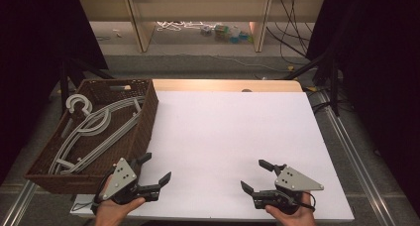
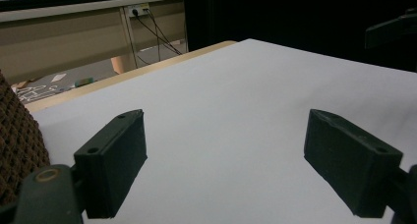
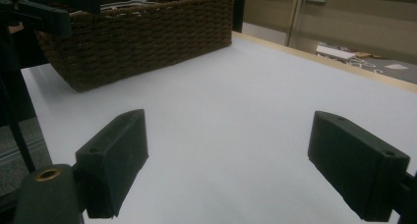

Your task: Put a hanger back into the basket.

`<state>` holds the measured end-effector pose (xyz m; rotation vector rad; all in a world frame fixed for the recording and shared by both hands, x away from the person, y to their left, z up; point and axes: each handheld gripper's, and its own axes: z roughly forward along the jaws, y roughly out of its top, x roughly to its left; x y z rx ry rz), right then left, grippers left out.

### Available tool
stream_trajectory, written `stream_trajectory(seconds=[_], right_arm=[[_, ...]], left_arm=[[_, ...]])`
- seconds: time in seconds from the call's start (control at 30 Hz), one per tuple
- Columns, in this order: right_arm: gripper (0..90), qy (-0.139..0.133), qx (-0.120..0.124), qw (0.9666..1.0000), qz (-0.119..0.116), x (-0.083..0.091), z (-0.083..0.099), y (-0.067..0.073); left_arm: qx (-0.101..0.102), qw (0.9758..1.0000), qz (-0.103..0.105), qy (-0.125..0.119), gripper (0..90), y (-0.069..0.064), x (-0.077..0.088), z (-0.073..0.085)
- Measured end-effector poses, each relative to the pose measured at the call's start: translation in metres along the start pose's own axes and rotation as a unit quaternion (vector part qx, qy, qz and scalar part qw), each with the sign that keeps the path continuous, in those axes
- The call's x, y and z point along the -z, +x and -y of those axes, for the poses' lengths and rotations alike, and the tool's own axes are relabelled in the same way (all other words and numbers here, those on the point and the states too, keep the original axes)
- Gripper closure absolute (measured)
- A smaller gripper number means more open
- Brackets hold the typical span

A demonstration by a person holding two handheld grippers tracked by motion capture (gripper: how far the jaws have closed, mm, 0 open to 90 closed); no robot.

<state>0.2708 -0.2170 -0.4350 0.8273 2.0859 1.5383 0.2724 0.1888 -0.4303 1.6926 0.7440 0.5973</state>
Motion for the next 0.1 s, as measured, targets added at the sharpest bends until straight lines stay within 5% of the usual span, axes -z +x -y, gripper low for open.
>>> stream_trajectory(seconds=[0.1], right_arm=[[16.0, 0.001, 0.013, 0.9999, 0.007, 0.0005, -0.0003, -0.0018]], left_arm=[[-0.001, 1.0, 0.0, 0.0, 16.0, -0.0003, -0.0004, 0.0002]])
